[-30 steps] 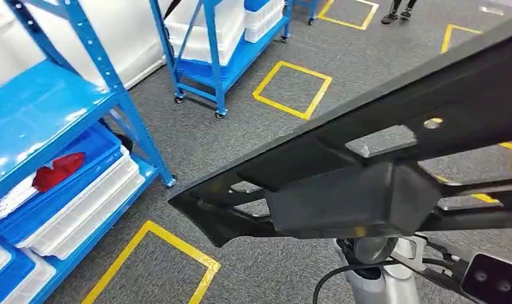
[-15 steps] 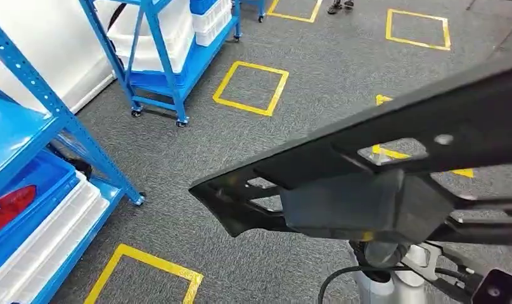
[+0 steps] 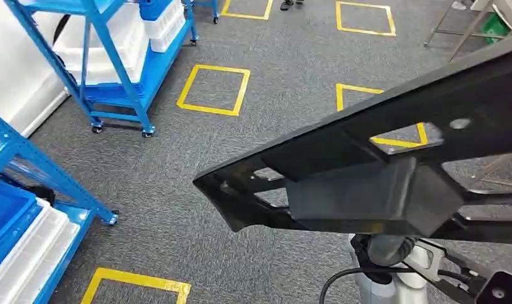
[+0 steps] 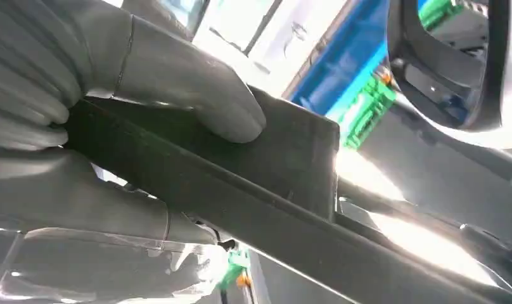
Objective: Take the parts from the cabinet and place them on the table.
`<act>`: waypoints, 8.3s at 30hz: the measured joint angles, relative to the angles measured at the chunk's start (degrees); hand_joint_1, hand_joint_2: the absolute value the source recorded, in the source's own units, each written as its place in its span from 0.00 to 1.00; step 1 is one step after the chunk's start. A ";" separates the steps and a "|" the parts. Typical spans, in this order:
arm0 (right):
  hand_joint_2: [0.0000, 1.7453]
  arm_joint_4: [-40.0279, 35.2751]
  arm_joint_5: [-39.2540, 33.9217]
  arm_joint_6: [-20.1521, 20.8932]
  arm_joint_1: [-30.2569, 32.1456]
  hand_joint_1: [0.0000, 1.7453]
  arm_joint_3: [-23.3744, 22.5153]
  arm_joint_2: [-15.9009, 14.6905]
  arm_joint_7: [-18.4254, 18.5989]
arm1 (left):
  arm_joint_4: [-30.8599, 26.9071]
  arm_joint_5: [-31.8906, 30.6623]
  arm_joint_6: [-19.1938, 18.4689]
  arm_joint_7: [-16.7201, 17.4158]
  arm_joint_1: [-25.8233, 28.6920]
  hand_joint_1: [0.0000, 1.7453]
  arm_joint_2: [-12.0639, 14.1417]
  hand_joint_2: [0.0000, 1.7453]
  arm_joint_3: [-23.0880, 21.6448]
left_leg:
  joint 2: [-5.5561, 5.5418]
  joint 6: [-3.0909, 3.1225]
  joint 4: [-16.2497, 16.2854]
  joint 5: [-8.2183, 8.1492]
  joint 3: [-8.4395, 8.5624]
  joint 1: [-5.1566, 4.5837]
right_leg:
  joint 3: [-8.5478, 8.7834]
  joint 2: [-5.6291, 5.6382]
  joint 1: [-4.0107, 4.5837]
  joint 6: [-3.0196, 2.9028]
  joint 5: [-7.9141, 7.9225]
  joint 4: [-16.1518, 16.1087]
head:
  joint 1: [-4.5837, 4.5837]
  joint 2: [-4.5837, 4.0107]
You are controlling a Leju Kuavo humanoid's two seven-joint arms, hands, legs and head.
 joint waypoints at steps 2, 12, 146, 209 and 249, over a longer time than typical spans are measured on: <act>1.00 -0.11 0.33 -1.28 0.05 1.00 0.04 -0.15 0.02 | 0.00 0.26 -0.24 -0.07 -0.20 0.00 -0.48 0.00 0.00 | 1.14 -0.54 -0.46 -0.10 0.64 -0.13 | 0.06 1.28 0.09 -0.46 0.04 -0.40 | 0.00 0.02; 1.00 -0.39 2.21 -3.39 -0.63 1.00 2.47 -0.20 0.06 | 0.02 0.63 0.02 0.02 0.28 0.00 -1.22 0.00 0.26 | -6.81 -1.84 5.78 0.68 -4.01 1.10 | 1.35 8.12 -0.99 -0.87 0.04 -0.78 | -0.02 0.02; 1.00 13.97 -4.81 -9.31 -8.78 1.00 8.00 -6.80 4.42 | 0.09 3.67 -0.39 -0.07 0.16 0.00 -1.03 0.00 3.63 | -4.70 1.24 0.05 1.45 -2.41 0.81 | -8.93 3.51 -1.32 2.21 -7.89 17.45 | 0.00 0.02; 1.00 16.13 -3.85 -9.37 -9.66 1.00 9.11 -6.56 4.61 | 0.09 4.52 -3.13 -0.20 0.21 0.00 -0.48 0.00 4.48 | -6.07 1.82 -0.36 -1.56 1.54 0.31 | -7.17 3.33 -1.29 2.42 -7.96 12.77 | 0.00 0.02; 1.00 17.97 -0.07 -13.83 -9.68 1.00 9.35 -7.15 9.49 | 0.11 4.72 -2.91 -0.35 0.08 0.00 -0.33 0.00 4.81 | -7.20 -1.40 5.21 -2.46 -0.06 0.82 | 1.53 4.26 -1.63 -0.30 -0.72 -0.28 | -0.04 0.02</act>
